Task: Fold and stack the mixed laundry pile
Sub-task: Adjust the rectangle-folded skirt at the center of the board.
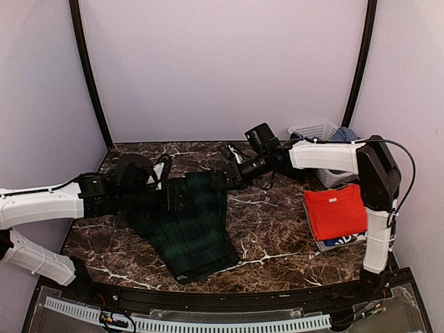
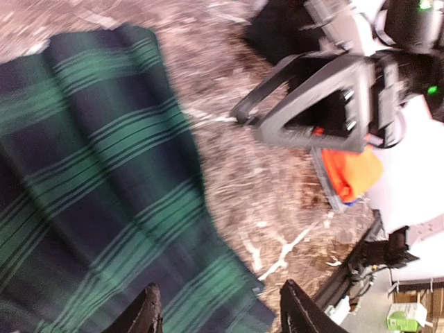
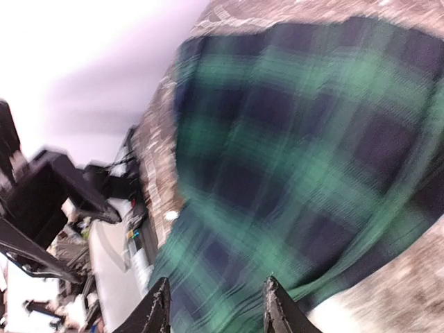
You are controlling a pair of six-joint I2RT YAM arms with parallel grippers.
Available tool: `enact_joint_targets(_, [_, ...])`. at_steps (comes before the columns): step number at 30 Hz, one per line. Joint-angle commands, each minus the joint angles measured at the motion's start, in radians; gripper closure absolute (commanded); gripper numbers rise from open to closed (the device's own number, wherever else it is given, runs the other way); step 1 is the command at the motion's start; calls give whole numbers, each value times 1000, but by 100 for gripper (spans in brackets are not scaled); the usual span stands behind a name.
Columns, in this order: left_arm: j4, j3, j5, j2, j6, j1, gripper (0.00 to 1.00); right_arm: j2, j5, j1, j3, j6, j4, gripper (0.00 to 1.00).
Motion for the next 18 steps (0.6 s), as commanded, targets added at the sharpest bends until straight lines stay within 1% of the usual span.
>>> enact_joint_targets(1, [-55,-114,-31,-68,-81,32,42,115,150,-30,127,-67,-171,55])
enact_joint_targets(3, [-54,-140,-28,-73,-91,33,40,166,190,-37,196,-81,-206,54])
enact_joint_targets(6, [-76,-162,-34,-70,-98,33,40,232,201,-47,276,-90,-233,53])
enact_joint_targets(12, [-118,-184,-94,-79,-123,37,38,333,171,-54,409,-94,-252,54])
enact_joint_targets(18, [-144,-180,-116,-79,-141,53,37,433,165,-58,550,-92,-293,57])
